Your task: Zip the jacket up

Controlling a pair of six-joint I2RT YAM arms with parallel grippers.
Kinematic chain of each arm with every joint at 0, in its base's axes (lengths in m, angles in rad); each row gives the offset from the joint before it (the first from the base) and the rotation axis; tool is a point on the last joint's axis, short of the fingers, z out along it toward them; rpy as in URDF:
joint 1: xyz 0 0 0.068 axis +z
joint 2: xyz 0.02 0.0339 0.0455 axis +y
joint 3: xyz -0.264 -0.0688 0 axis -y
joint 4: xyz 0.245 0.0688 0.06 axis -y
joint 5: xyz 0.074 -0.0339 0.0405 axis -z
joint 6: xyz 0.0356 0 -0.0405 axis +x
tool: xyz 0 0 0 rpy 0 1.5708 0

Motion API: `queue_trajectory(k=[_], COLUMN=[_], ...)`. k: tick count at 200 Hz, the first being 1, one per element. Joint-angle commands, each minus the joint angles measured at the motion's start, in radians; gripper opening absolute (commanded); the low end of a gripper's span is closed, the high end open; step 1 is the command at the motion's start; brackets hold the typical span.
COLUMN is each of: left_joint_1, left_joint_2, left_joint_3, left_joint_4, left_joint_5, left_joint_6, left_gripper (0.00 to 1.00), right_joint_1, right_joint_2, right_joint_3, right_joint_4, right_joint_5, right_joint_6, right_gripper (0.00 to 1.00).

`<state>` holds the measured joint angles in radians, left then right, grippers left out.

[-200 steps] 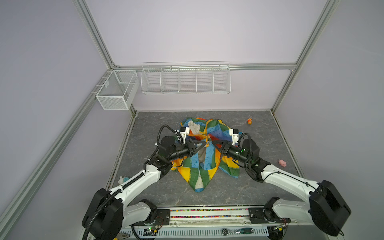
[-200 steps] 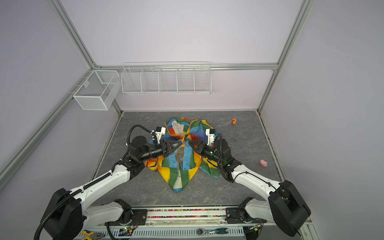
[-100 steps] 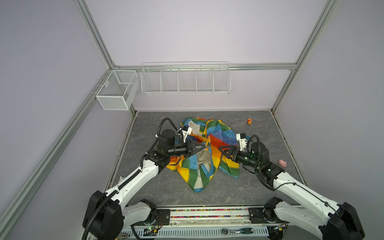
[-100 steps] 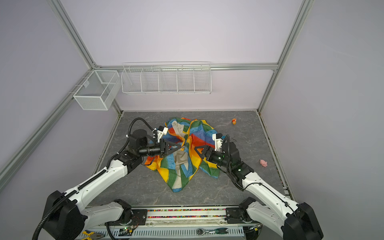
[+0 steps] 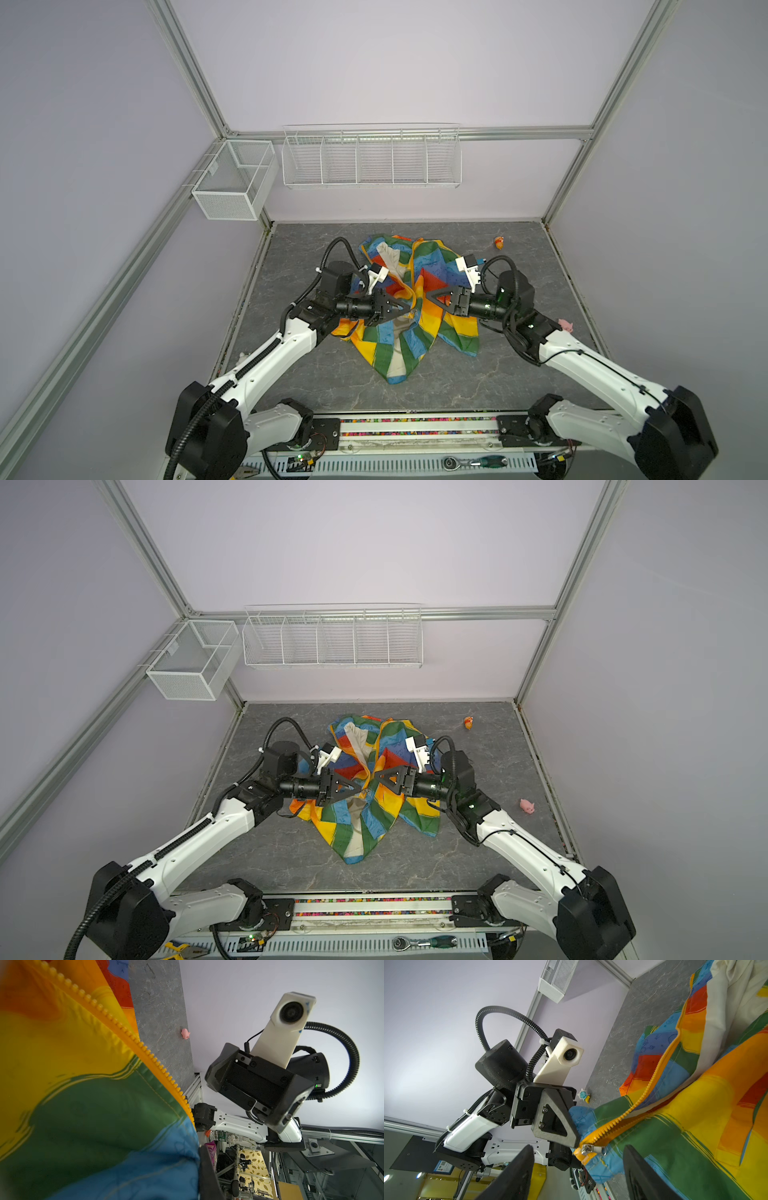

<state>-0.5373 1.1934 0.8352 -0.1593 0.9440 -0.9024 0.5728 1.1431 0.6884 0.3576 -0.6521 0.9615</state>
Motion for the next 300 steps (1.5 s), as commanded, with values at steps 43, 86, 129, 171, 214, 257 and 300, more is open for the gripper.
queue_trajectory(k=[43,86,129,171,214,257,300], left_joint_1=[0.002,0.004,0.004,0.003,0.004,0.004,0.004], left_joint_2=[-0.036,-0.046,-0.057,-0.06,-0.062,-0.064,-0.068], left_joint_3=[0.019,0.013,0.008,0.006,0.003,0.002,-0.001], left_joint_4=[-0.005,0.009,0.015,0.019,0.027,0.027,0.03], left_joint_5=[0.03,0.03,0.026,0.023,0.019,0.018,0.016], left_joint_6=[0.026,0.018,0.013,0.01,0.005,0.003,-0.001], left_gripper=[0.0,0.0,0.0,0.0,0.0,0.0,0.0], right_joint_1=[0.054,0.077,0.083,0.091,0.1,0.1,0.102], right_joint_2=[0.092,0.107,0.099,0.096,0.088,0.09,0.11], right_joint_3=[0.008,-0.016,-0.039,-0.051,-0.066,-0.092,-0.096], right_joint_4=[0.204,0.215,0.222,0.231,0.253,0.337,0.407], right_joint_5=[-0.067,-0.054,-0.045,-0.046,-0.042,-0.041,-0.053], right_joint_6=[0.092,0.095,0.102,0.106,0.125,0.174,0.217], right_gripper=[0.67,0.68,0.69,0.7,0.7,0.7,0.7])
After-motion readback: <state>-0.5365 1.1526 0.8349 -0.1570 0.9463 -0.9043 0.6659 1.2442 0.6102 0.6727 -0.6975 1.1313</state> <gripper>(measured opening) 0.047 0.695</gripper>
